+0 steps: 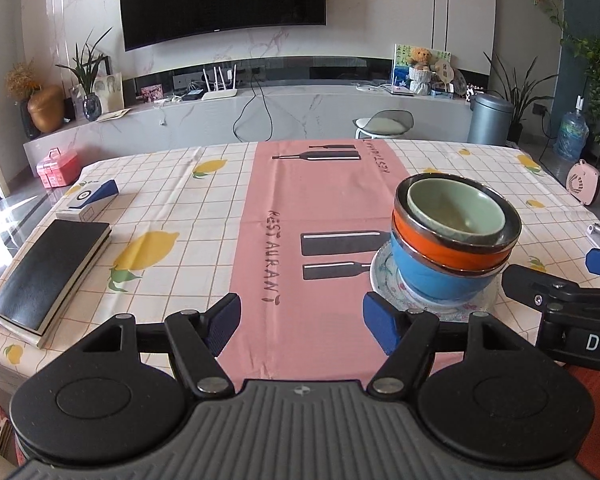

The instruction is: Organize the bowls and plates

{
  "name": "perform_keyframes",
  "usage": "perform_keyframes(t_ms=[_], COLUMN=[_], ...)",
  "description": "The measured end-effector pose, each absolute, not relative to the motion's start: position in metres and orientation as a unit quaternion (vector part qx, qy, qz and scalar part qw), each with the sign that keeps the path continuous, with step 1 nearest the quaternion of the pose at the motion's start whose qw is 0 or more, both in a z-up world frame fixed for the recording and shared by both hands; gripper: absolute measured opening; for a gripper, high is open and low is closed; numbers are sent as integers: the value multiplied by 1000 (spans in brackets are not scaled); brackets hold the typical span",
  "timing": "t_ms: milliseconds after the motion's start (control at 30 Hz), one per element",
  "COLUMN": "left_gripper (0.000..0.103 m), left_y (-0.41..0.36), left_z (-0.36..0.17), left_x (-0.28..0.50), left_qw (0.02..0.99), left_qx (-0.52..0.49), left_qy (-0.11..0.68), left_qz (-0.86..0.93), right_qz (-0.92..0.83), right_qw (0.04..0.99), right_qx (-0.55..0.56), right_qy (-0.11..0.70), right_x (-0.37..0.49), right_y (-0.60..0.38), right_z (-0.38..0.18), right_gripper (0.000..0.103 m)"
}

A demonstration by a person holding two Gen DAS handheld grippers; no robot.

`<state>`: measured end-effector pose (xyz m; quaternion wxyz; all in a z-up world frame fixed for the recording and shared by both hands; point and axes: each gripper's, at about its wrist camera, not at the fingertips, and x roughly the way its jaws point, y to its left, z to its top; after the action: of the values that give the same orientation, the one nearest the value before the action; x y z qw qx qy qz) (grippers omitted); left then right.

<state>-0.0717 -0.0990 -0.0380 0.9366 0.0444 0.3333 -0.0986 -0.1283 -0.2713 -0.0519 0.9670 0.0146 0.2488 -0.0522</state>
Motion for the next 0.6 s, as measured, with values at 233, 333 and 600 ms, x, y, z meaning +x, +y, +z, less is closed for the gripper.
perform_keyframes(t_ms=[233,333,600], left_gripper=[82,82,82], left_y=[-98,-99,-99], left_z=[-51,-54,-61], left_x=[-66,-64,-62], left_qw=[933,932,927], left_qx=[39,43,49], left_qy=[347,350,364], left_qz=[-88,-84,-78], right_qz=[-58,-60,-52], right_qw=[960,961,960], right_qx=[22,22,22], right_qy=[272,268,275], right_x=[-120,-118,-112], right_y=[-277,-277,-276], right_z=[-70,-74,-78], right_gripper=[95,95,95])
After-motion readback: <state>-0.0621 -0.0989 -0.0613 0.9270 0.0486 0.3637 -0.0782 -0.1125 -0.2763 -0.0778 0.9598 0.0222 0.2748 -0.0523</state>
